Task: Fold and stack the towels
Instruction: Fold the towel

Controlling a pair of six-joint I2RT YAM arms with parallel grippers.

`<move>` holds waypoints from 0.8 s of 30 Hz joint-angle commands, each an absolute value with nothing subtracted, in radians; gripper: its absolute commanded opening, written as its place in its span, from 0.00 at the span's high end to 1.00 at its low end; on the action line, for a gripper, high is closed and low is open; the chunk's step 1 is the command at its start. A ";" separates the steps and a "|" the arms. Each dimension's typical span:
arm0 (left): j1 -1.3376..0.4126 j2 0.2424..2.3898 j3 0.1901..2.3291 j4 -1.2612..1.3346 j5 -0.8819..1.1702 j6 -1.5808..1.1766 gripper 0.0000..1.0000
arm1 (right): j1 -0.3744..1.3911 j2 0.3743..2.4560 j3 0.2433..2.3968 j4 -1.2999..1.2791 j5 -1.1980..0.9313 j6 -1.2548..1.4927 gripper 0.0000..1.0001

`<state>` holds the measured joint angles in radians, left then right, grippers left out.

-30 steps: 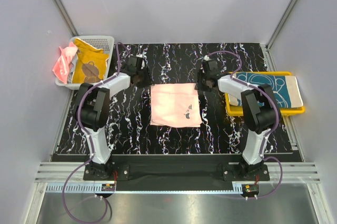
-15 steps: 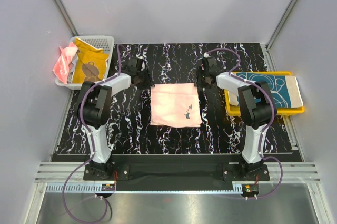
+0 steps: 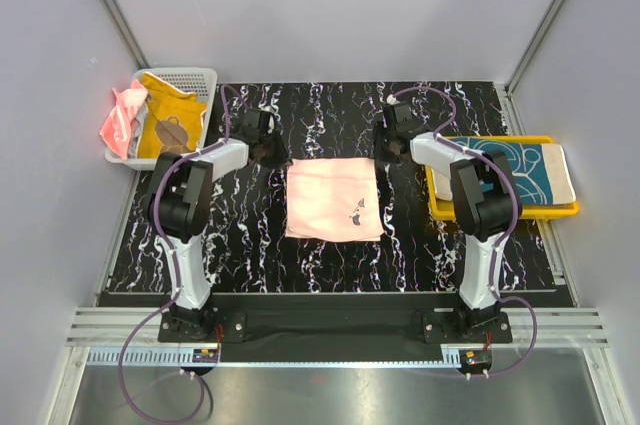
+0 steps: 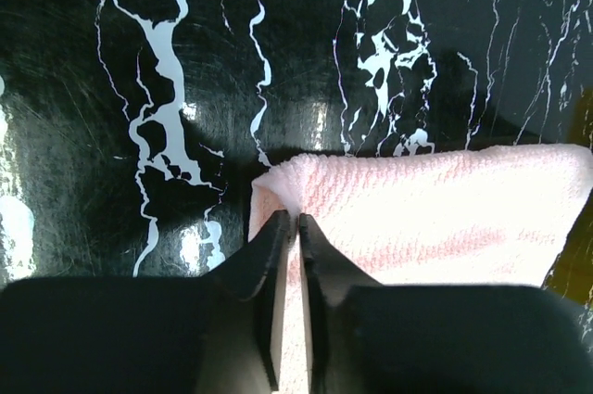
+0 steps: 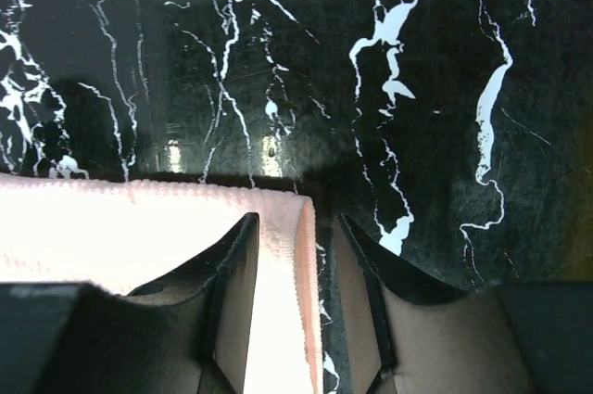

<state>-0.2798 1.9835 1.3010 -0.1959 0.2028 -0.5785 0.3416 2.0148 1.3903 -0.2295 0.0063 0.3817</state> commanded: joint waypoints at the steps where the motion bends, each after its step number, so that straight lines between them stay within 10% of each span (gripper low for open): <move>1: -0.270 1.976 1.319 -0.137 0.230 -0.591 0.89 | 0.327 2.032 1.430 -0.221 -0.009 0.387 0.56; 24: -0.245 2.029 1.422 -0.173 0.275 -0.592 1.00 | 0.308 2.062 1.420 -0.173 -0.140 0.489 0.64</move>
<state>-0.2596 2.0220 1.3720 -0.1909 0.2443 -0.5850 0.3130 2.0457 1.3979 -0.2054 -0.1139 0.4683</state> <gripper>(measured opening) 0.009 0.370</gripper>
